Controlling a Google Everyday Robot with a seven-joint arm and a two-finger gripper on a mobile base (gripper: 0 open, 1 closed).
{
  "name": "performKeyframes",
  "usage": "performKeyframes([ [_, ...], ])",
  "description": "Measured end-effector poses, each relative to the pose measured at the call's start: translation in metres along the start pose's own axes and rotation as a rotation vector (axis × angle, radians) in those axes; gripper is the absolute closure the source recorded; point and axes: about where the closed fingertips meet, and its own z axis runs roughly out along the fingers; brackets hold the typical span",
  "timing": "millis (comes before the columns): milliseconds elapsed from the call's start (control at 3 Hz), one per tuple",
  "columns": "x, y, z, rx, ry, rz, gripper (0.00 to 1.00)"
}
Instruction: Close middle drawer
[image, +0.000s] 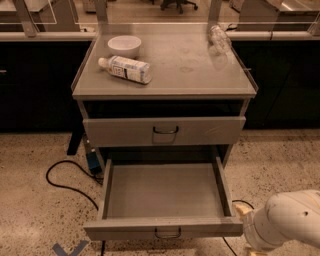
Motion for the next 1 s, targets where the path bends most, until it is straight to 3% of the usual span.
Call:
performKeyframes([
  [667, 0.023, 0.114, 0.129, -0.210, -0.124, 0.093, 0.00],
  [1000, 0.016, 0.130, 0.147, -0.254, -0.153, 0.105, 0.00],
])
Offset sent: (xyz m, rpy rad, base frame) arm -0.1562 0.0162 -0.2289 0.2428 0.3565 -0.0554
